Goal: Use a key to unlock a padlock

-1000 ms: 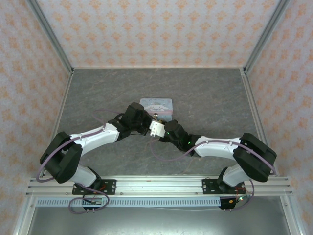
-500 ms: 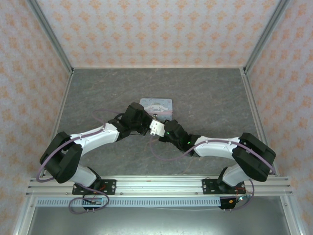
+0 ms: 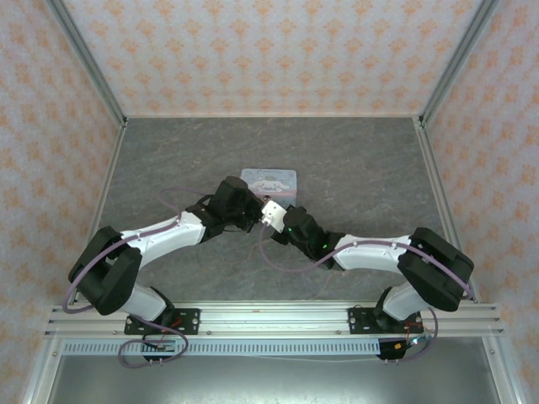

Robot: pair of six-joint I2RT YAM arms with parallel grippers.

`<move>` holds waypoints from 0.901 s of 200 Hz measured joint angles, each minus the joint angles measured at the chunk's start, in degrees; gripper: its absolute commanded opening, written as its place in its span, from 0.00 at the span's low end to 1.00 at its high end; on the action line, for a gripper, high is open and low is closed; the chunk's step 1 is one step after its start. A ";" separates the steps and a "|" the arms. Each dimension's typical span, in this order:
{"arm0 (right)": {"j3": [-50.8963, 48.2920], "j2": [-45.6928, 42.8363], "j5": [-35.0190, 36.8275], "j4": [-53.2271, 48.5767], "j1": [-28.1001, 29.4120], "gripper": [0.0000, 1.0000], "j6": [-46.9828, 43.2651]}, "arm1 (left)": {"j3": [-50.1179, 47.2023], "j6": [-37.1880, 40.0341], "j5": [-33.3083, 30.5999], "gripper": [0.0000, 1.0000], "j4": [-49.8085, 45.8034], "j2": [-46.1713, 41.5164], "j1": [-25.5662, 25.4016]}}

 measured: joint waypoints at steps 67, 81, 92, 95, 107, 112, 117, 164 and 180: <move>-2.51 2.78 -1.33 9.53 -0.85 0.00 15.15 | 0.00 0.00 -0.98 0.00 -0.04 0.00 0.50; -2.69 2.89 -1.77 10.12 -0.94 0.00 16.31 | 0.00 0.00 -0.98 0.00 -0.04 0.00 0.55; -2.69 2.89 -1.84 10.23 -0.94 0.00 16.63 | -0.02 0.00 -0.98 0.00 -0.04 0.00 0.55; -2.69 2.89 -1.88 10.23 -0.96 0.00 16.65 | 0.00 0.00 -0.98 0.00 -0.04 0.00 0.55; -2.69 2.89 -2.01 10.21 -1.09 0.00 16.65 | 0.00 0.02 -0.98 0.00 -0.04 0.00 0.55; -2.69 2.89 -2.05 10.21 -1.09 0.00 16.65 | -0.02 0.00 -0.98 0.00 -0.04 0.00 0.55; -2.69 2.89 -2.14 10.21 -1.11 0.00 16.65 | 0.00 0.00 -0.98 0.01 -0.04 0.00 0.55; -2.69 2.91 -3.50 9.09 -1.97 0.00 19.23 | 0.02 0.31 -0.46 0.34 -0.04 0.00 0.39; -2.67 2.95 -3.72 7.69 -2.60 0.00 21.18 | 0.02 0.83 -0.26 0.42 -0.22 0.00 0.11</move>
